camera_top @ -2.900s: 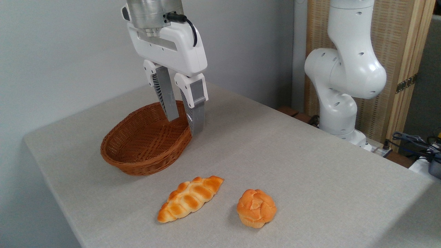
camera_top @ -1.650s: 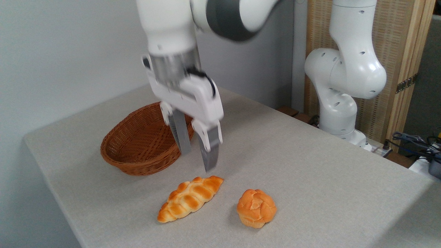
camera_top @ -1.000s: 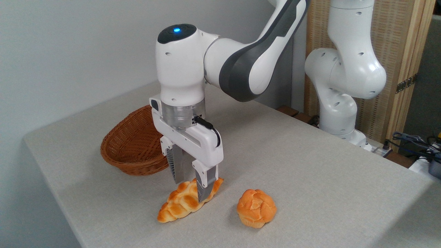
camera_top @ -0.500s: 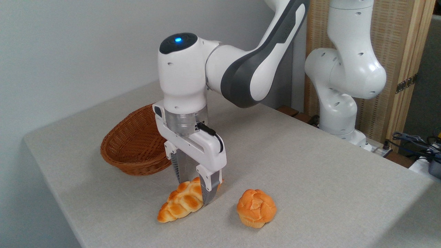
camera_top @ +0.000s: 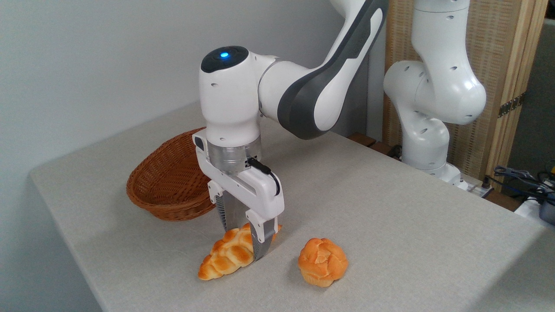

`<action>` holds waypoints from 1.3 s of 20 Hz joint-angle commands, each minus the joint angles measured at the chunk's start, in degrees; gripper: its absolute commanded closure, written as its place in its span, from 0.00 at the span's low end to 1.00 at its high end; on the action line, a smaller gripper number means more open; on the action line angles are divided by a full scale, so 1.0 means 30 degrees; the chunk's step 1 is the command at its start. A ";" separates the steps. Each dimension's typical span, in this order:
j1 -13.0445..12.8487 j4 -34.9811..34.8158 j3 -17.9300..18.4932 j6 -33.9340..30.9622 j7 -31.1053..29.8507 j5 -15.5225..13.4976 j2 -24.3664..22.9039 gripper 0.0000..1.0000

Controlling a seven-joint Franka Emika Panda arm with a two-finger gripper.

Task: Put bread into the basket
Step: 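Lower the gripper around the braided roll and close on it, then lift the braided roll and carry it over the wicker basket, then lower the roll into the basket and open the gripper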

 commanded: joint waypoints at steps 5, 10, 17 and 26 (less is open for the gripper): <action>-0.0140 -0.0023 0.0200 0.0273 0.0714 -0.0415 0.0002 0.68; -0.0140 0.2927 0.0055 -0.2591 0.0394 -0.0618 -0.0202 0.68; -0.0111 0.6127 -0.0382 -0.6928 -0.0774 -0.2581 -0.0495 0.67; -0.0664 0.5632 -0.5330 -0.6206 -0.5200 -0.2583 0.0408 0.58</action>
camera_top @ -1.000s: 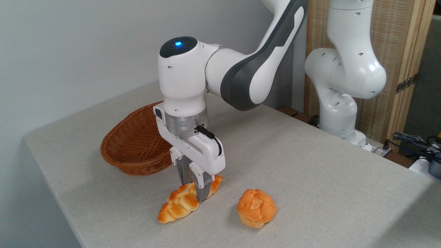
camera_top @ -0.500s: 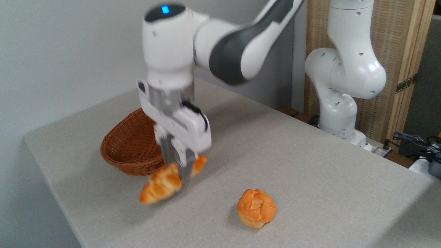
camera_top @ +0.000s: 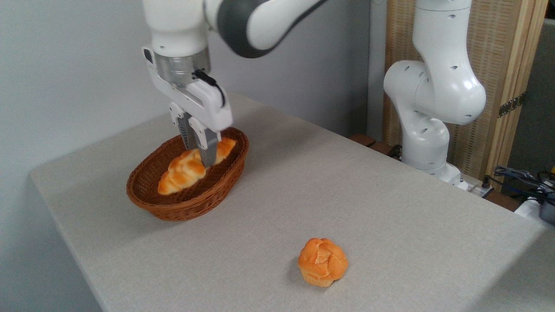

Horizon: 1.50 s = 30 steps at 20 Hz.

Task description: Put bread into the basket

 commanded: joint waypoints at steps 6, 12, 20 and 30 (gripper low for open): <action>-0.1021 -0.0904 -0.2287 0.4255 -0.3052 0.0007 0.2292 0.11; -0.1138 -0.0877 -0.2287 0.4789 -0.2906 0.0095 0.2705 0.00; -0.1109 -0.0789 -0.2287 0.4760 -0.2965 0.0241 0.2646 0.00; -0.0933 0.0349 -0.1471 0.3039 -0.2819 0.1846 0.1097 0.00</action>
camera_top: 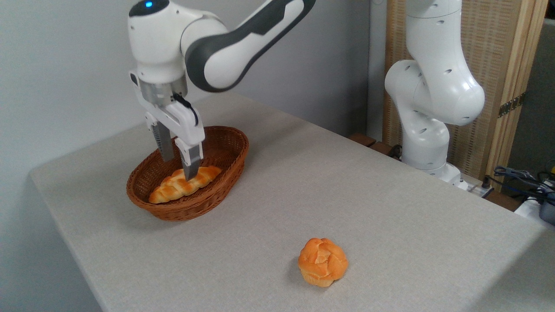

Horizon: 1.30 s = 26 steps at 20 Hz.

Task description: Put bread into the basket

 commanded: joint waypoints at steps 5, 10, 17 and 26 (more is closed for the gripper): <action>0.0145 0.3333 0.2090 -0.6168 0.2112 0.2668 -0.1517 0.00; 0.0145 0.5353 0.4108 -0.9508 0.5192 0.2992 -0.1605 0.00; 0.0145 0.6295 0.6398 -1.0597 0.5750 0.2992 -0.2015 0.00; 0.0145 0.6119 0.6223 -1.0568 0.5516 0.2992 -0.2045 0.00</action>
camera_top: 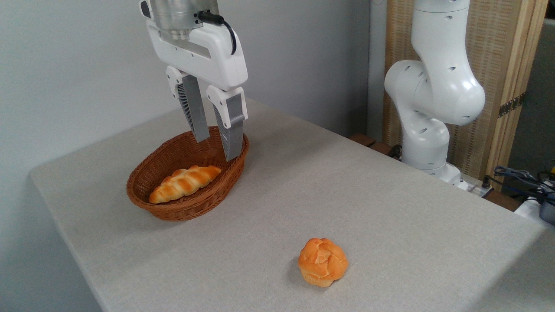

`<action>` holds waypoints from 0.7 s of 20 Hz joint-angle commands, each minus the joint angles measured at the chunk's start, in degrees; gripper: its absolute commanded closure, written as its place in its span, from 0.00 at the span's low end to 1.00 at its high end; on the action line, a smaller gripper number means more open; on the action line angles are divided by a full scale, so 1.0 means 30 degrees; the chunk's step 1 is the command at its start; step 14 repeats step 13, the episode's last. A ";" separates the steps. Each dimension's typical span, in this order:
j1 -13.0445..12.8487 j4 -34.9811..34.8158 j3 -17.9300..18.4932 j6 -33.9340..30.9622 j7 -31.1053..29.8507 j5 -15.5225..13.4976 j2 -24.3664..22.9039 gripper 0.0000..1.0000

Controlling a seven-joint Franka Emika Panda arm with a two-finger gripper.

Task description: Put bread into the basket

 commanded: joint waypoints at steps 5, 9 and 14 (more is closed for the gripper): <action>-0.0121 0.0128 -0.0044 -0.0494 0.0152 0.0188 -0.0017 0.00; -0.0121 0.0157 -0.0044 -0.0494 0.0239 0.0188 -0.0017 0.00; -0.0091 0.0157 -0.0015 -0.0494 0.0239 0.0188 -0.0017 0.00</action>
